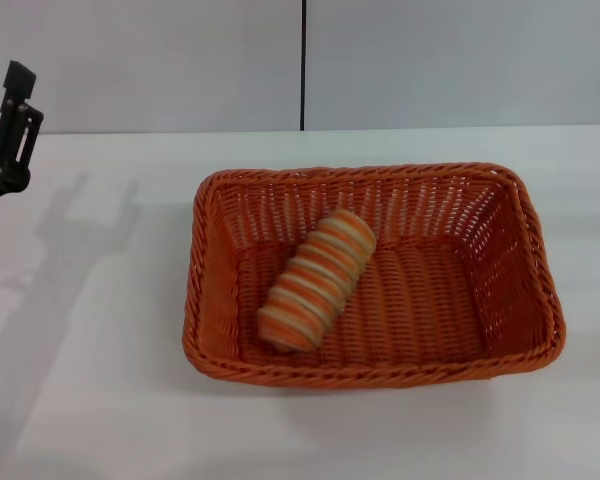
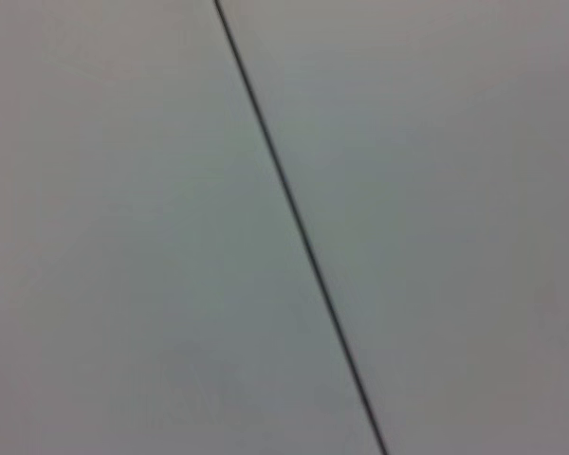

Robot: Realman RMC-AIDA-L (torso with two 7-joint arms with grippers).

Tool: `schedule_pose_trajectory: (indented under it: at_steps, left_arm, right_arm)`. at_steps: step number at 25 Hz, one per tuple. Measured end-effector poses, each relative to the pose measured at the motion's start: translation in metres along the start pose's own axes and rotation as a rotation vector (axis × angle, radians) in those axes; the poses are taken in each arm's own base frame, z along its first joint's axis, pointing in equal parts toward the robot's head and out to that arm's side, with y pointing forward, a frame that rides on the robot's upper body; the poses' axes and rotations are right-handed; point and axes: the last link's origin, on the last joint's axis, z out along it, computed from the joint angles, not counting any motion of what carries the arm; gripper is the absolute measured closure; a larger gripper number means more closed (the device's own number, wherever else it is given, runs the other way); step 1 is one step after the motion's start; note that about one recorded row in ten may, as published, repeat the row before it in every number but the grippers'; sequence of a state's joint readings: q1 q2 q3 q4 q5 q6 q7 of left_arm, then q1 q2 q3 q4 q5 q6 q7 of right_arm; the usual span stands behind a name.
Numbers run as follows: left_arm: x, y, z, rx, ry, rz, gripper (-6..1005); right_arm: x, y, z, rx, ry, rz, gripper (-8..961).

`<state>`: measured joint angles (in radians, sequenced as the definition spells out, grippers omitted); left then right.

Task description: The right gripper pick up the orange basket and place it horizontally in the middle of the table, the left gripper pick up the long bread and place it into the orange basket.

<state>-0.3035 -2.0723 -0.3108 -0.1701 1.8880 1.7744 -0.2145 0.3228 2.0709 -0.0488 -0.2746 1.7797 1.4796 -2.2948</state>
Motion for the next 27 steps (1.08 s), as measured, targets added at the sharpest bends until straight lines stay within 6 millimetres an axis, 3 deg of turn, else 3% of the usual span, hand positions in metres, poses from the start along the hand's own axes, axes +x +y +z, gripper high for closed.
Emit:
schedule_pose_trajectory:
  at_steps: [7, 27]
  left_arm:
    - [0.0002, -0.0012, -0.0019, 0.027, 0.002, 0.039, 347]
    - [0.0012, -0.0001, -0.0022, 0.033, 0.01, 0.028, 347]
  right_arm:
    - [0.0074, 0.0072, -0.0029, 0.01, -0.012, -0.106, 389]
    - [0.0082, 0.0083, -0.0042, 0.016, -0.019, -0.102, 389]
